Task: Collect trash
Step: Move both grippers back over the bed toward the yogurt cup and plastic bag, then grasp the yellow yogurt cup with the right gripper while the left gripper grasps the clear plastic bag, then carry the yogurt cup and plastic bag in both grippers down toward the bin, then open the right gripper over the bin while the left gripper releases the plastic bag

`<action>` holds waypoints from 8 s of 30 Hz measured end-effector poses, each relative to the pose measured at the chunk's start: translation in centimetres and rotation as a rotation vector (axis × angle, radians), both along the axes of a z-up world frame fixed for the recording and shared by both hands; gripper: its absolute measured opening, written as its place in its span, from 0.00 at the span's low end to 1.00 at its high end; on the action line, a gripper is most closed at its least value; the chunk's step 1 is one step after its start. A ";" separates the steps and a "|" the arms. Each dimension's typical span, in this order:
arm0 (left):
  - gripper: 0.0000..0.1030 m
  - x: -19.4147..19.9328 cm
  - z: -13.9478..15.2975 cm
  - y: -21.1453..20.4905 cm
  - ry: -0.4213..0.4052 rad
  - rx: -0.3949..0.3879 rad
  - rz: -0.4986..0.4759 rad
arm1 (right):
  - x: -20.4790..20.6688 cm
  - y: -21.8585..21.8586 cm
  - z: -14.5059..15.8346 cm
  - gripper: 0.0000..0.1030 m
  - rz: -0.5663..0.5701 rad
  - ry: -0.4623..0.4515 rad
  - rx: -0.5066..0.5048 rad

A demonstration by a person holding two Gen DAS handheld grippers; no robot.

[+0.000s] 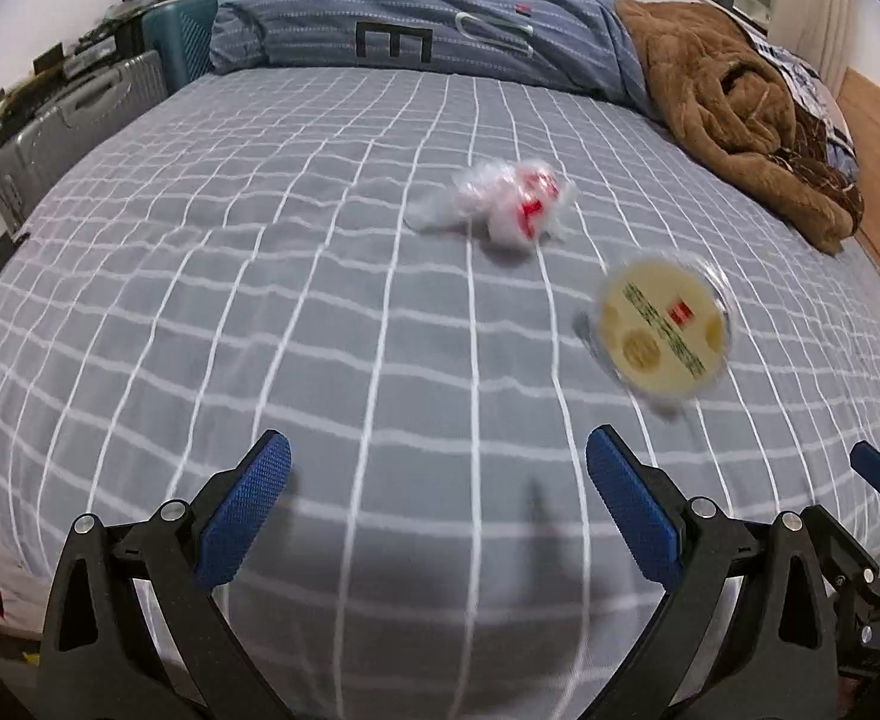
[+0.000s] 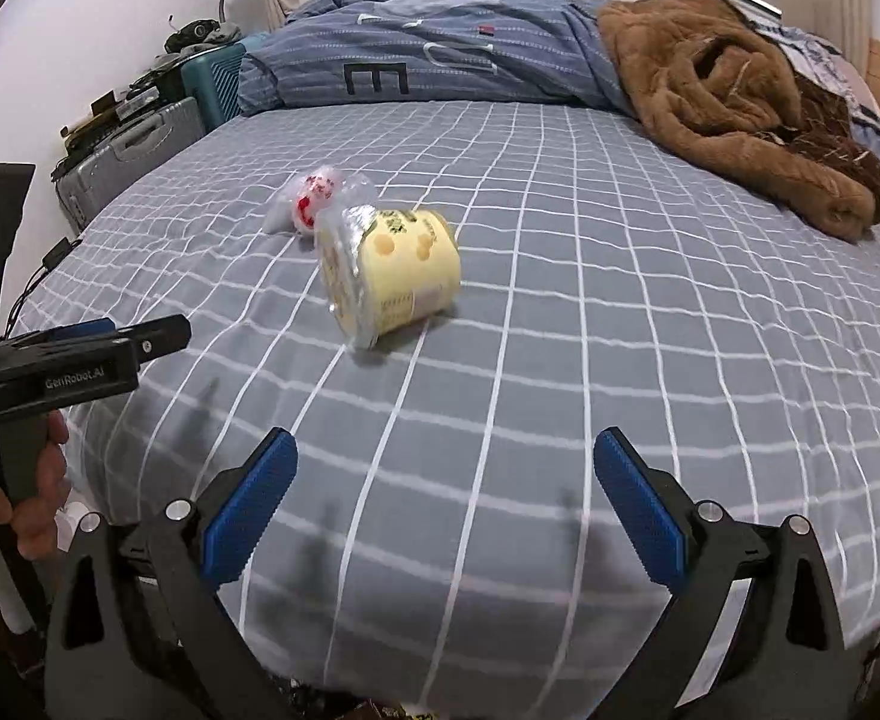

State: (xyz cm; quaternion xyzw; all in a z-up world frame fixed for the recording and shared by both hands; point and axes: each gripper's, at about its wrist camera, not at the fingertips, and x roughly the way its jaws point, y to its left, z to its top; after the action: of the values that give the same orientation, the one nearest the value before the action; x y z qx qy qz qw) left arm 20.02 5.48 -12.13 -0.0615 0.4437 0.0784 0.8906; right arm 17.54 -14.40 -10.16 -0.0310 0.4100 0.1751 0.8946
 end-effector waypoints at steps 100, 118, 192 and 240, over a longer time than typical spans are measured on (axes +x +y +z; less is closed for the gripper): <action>0.37 4.7 2.0 -5.4 -0.021 0.020 -0.061 | 5.1 -5.9 3.8 0.64 -0.236 -0.073 0.046; 0.37 -2.6 3.9 -6.9 -0.052 0.002 -0.093 | -1.7 -6.6 5.0 0.64 -0.241 -0.093 0.037; 0.37 -21.7 -6.0 -11.5 0.186 -0.041 -0.171 | -20.1 -5.0 -6.3 0.64 -0.107 0.223 -0.059; 0.41 -19.1 -14.3 -16.3 0.362 -0.051 -0.268 | -18.5 -9.4 -9.6 0.93 -0.287 0.303 -0.161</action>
State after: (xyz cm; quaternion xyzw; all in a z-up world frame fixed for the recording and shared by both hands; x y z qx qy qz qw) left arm 0.92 -10.78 -26.42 -0.0092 0.6022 -0.0422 0.7972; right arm -0.92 -23.80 -19.75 -0.0170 0.5528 0.0153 0.8330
